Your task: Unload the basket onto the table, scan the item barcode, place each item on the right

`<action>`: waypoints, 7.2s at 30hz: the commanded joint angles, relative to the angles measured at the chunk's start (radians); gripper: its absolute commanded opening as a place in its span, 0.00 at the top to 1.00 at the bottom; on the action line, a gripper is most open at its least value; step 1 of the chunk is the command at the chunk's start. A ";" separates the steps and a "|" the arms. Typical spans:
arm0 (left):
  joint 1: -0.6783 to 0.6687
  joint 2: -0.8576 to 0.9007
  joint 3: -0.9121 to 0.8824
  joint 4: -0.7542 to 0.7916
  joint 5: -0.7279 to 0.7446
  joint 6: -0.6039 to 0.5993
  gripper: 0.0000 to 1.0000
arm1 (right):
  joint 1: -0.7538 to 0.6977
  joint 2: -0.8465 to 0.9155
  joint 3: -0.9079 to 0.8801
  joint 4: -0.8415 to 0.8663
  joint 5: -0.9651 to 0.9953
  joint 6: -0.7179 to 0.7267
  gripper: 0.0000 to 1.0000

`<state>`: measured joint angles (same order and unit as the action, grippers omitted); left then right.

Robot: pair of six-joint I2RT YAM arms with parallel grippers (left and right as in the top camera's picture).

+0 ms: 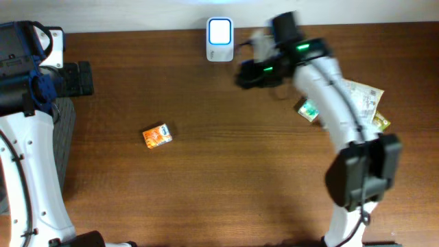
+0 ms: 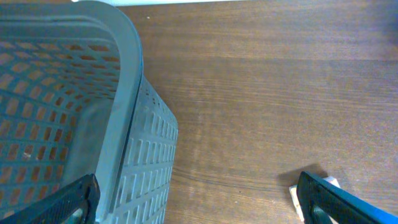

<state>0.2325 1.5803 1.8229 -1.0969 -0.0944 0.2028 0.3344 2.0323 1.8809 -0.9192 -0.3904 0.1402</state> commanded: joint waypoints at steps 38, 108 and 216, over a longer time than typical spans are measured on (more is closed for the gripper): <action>0.006 0.000 -0.002 0.002 -0.004 0.016 0.01 | 0.397 0.380 0.018 0.446 0.039 -0.031 0.96; 0.006 0.000 -0.002 0.002 -0.004 0.016 0.01 | 0.231 0.370 0.344 -0.460 0.690 0.287 0.96; 0.006 0.000 -0.002 0.002 -0.004 0.016 0.01 | 0.002 0.476 0.529 -0.525 0.062 -0.143 0.31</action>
<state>0.2325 1.5803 1.8229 -1.0962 -0.0948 0.2024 0.3733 2.5240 2.4199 -1.4467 -0.3279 0.0032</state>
